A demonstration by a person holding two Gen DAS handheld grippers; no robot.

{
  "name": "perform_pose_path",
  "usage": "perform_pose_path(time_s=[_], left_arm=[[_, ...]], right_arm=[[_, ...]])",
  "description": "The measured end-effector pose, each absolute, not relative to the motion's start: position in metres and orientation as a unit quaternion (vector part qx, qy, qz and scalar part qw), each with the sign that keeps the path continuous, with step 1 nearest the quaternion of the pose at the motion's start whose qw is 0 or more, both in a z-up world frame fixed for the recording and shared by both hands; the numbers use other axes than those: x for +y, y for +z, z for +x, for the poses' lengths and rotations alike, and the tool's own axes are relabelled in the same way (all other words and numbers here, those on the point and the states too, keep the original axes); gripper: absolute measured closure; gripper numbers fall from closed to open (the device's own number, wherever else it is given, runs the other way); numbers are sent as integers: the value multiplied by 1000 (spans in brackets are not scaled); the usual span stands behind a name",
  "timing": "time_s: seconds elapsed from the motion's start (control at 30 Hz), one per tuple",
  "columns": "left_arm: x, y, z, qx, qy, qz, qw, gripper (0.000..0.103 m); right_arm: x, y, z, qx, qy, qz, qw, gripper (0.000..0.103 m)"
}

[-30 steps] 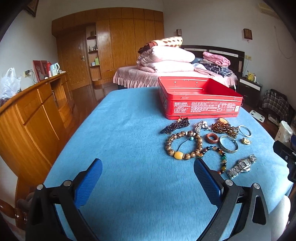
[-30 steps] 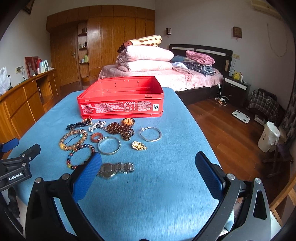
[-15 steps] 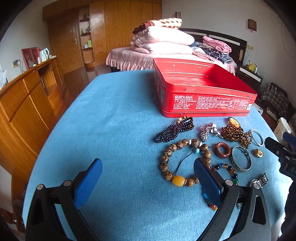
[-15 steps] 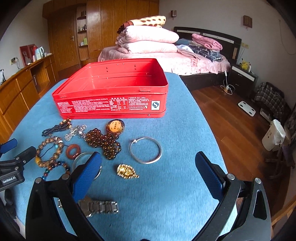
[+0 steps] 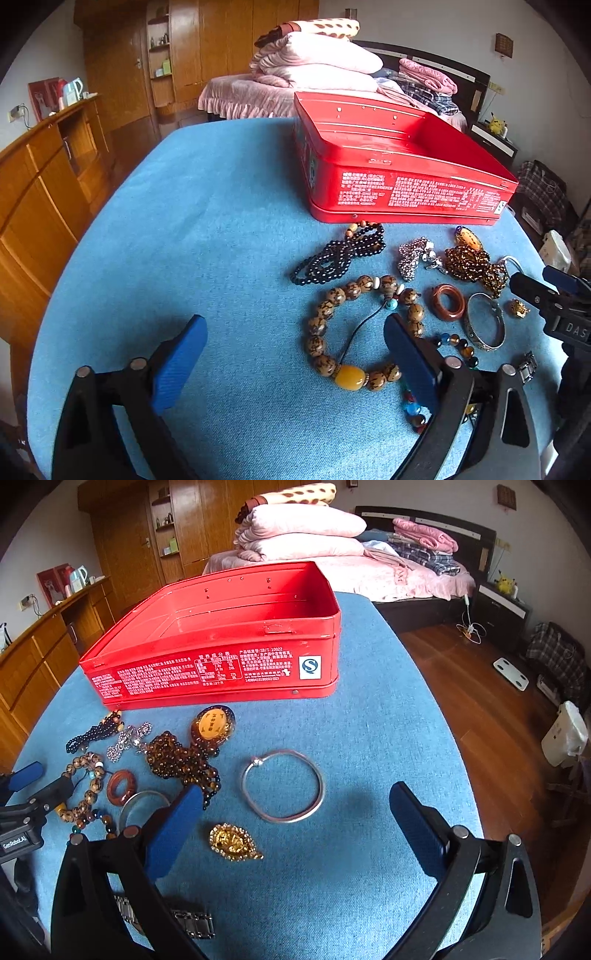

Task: Organize jewelry
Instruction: 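Move the left tool to the wooden bead bracelet while the right tool approaches the silver bangle, then grasp the wooden bead bracelet with the left tool while the right tool grasps the silver bangle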

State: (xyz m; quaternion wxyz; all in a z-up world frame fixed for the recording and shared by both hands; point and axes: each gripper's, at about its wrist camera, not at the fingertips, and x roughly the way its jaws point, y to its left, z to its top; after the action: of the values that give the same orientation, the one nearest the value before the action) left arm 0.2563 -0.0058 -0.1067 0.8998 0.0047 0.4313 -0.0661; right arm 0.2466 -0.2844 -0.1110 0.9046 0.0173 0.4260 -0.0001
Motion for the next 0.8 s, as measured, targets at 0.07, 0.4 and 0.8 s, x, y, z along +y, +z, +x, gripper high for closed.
perform_pose_path(time_s=[0.07, 0.4, 0.8], left_arm=[[-8, -108, 261, 440, -73, 1, 895, 16], [-16, -109, 274, 442, -76, 24, 893, 34], [-24, -109, 272, 437, -82, 21, 896, 51]], right_arm=[[-284, -110, 248, 427, 2, 15, 904, 7], [-288, -113, 261, 449, 9, 20, 893, 21], [-286, -117, 260, 452, -1, -10, 892, 28]])
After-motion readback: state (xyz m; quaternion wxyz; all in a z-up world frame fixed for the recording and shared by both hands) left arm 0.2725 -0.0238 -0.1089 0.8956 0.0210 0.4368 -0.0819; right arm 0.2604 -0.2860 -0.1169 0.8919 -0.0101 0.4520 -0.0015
